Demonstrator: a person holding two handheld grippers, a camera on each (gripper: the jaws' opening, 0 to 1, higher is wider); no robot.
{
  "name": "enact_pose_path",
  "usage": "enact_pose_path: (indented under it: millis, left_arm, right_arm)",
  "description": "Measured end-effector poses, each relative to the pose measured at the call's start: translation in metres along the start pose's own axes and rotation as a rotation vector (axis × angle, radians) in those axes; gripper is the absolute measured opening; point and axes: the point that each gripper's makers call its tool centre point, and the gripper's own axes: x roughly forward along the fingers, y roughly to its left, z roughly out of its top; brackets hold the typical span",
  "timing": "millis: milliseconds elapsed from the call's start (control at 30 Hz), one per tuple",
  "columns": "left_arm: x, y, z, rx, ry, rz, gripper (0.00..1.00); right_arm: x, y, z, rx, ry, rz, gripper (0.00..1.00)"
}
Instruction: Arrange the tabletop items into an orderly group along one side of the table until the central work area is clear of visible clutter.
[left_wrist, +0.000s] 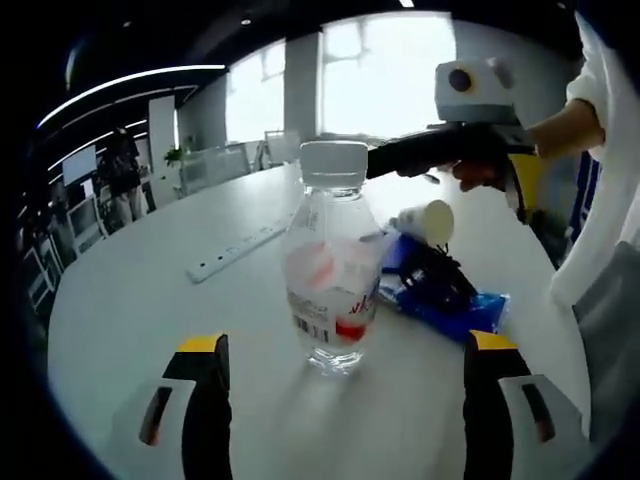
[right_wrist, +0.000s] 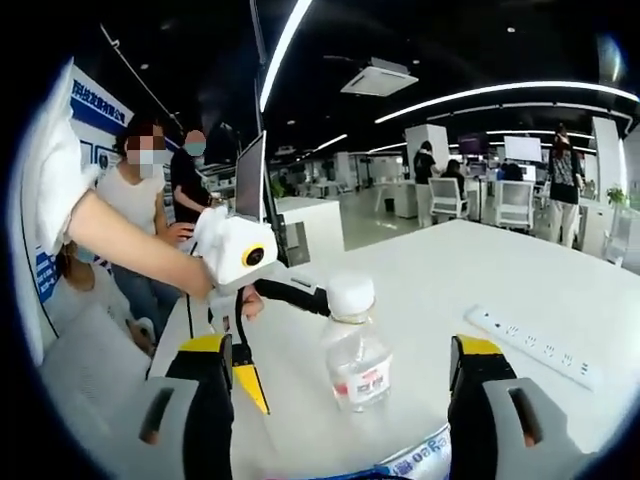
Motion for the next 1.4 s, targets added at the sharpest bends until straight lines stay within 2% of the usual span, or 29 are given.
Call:
enact_pose_path:
  millis: [367, 667, 900, 1400]
  left_arm:
    - [-0.013, -0.008, 0.001, -0.011, -0.001, 0.021, 0.94]
    - [-0.022, -0.011, 0.004, -0.011, 0.0, 0.036, 0.94]
    - [-0.031, -0.018, 0.0, -0.013, 0.017, 0.04, 0.93]
    - [-0.045, -0.039, -0.003, -0.001, 0.045, 0.03, 0.91]
  right_arm:
    - [-0.025, -0.007, -0.006, 0.018, 0.006, -0.039, 0.87]
    - [-0.041, -0.001, -0.005, 0.013, 0.006, -0.06, 0.86]
    - [-0.057, 0.001, -0.007, 0.012, 0.009, -0.078, 0.85]
    - [-0.093, 0.008, -0.032, 0.023, 0.037, -0.132, 0.85]
